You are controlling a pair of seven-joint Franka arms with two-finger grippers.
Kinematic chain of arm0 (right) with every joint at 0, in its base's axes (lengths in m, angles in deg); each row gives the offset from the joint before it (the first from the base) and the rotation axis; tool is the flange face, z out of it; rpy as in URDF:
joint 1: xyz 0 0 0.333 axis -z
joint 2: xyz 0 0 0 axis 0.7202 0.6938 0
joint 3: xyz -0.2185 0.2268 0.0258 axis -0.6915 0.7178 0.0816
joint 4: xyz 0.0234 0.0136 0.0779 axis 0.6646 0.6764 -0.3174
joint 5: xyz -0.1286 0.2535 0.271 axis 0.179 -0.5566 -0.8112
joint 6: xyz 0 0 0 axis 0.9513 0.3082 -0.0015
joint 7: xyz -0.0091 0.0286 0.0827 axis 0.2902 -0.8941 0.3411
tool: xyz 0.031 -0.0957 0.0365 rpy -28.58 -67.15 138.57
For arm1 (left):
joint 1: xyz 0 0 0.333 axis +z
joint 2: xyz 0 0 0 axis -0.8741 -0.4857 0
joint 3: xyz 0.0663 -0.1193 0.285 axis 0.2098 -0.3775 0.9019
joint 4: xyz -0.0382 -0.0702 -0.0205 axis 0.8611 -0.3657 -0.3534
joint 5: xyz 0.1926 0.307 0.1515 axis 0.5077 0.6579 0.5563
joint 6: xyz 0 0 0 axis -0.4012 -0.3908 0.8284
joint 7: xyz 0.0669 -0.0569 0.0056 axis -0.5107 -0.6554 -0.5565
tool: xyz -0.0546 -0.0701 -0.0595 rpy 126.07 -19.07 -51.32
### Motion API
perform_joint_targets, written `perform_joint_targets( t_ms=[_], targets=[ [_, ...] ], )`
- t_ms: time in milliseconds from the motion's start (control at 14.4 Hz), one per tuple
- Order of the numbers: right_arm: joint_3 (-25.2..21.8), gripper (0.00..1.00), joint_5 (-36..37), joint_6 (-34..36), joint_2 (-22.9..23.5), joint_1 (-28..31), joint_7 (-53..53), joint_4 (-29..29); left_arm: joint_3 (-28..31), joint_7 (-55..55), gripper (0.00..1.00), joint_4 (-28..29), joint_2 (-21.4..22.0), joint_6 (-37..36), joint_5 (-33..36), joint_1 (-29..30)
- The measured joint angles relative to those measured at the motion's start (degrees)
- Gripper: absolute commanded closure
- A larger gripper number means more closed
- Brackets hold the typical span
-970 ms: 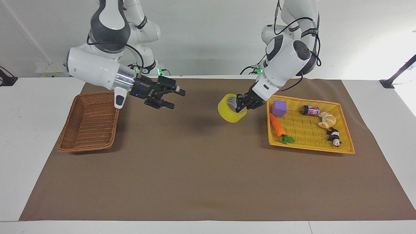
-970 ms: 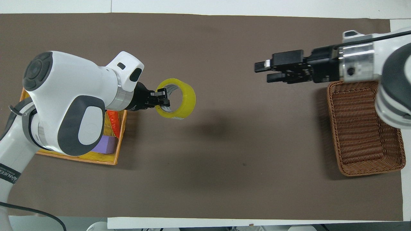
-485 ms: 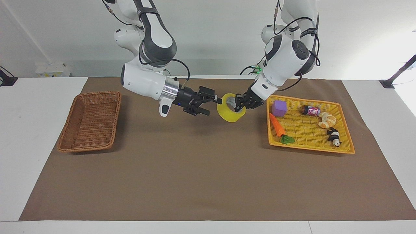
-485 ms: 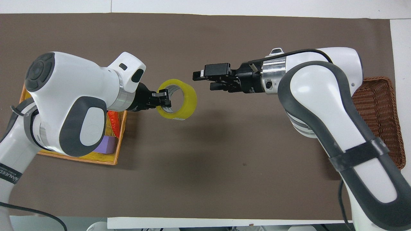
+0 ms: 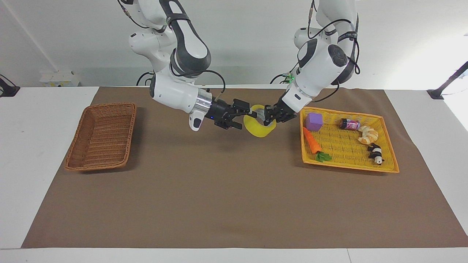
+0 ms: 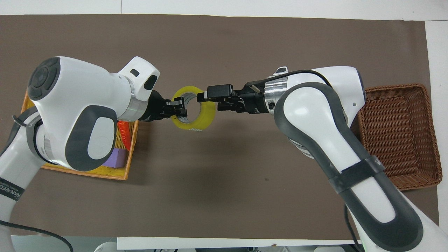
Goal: Move tape to another basket
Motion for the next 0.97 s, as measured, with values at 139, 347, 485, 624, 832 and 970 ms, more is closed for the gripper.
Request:
perform_joint_targets(
  t_ms=[139, 347, 485, 624, 832, 970],
  targets=[
    [0.0, 0.01, 0.0, 0.1, 0.0, 0.0, 0.0, 0.0, 0.0, 0.0, 0.98, 0.0, -0.1, 0.0, 0.0, 0.0],
    [0.0, 0.09, -0.1, 1.2, 0.0, -0.1, 0.0, 0.0, 0.0, 0.0, 0.98, 0.0, -0.1, 0.0, 0.0, 0.0],
    [0.0, 0.12, -0.1, 1.3, 0.0, -0.1, 0.0, 0.0, 0.1, 0.0, 0.98, 0.0, -0.1, 0.0, 0.0, 0.0],
    [0.0, 0.17, -0.1, 1.3, 0.0, -0.1, 0.0, 0.0, 0.1, 0.0, 0.98, 0.0, -0.1, 0.0, 0.0, 0.1],
    [0.0, 0.18, -0.1, 1.4, -0.1, -0.1, 0.0, 0.0, 0.1, 0.0, 0.98, 0.0, -0.1, 0.0, 0.0, 0.1],
    [0.0, 0.19, -0.1, 1.4, -0.1, -0.3, 0.0, 0.0, 0.1, 0.0, 0.97, 0.0, -0.1, 0.0, 0.0, 0.1]
  ],
)
